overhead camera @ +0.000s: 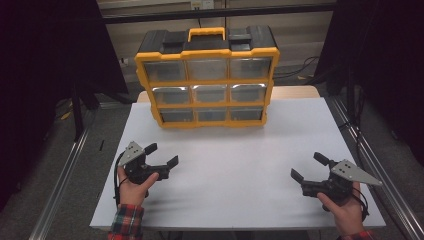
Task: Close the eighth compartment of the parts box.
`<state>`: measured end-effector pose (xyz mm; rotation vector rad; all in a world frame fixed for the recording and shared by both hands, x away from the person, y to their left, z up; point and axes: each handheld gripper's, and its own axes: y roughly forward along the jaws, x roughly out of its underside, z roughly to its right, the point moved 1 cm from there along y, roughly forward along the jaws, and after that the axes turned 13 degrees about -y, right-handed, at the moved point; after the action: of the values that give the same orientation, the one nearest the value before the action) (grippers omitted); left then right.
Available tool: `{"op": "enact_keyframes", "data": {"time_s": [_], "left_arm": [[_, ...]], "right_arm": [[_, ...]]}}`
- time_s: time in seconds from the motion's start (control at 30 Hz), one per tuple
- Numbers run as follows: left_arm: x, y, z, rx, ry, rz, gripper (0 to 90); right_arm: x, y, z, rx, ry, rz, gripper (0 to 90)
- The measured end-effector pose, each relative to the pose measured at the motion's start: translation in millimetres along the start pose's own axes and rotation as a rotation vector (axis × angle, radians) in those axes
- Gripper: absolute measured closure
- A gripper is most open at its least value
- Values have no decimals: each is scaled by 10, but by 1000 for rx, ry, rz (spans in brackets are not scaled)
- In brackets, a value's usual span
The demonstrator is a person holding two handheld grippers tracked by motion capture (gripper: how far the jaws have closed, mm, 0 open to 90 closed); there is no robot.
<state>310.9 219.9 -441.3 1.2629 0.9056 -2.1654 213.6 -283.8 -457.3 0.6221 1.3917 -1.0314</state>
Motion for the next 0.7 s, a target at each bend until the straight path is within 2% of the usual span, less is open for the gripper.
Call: {"op": "enact_keyframes", "data": {"time_s": [0.2, 0.23, 0.27, 0.37, 0.4, 0.57, 0.7], "left_arm": [[14, -37, -20, -5, 0, 2, 30], [20, -42, -26, 12, 0, 2, 30], [21, -51, -24, -4, 4, 0, 30], [29, -70, -35, 1, 5, 1, 30], [33, -77, -33, -11, 7, 4, 30], [48, -111, -50, 2, 13, 4, 30], [56, -141, -60, -5, 10, 13, 30]], "right_arm": [[0, 0, -1, -2, 1, 0, 8], [0, 1, -1, -3, 1, 1, 8], [-1, -1, -1, 0, 0, 0, 8], [-1, -2, -1, 1, 0, 0, 8], [-1, -2, -1, 0, 0, 0, 8], [-1, -3, -1, 2, -1, -1, 8], [-1, -2, -1, 4, -2, 1, 8]]}}
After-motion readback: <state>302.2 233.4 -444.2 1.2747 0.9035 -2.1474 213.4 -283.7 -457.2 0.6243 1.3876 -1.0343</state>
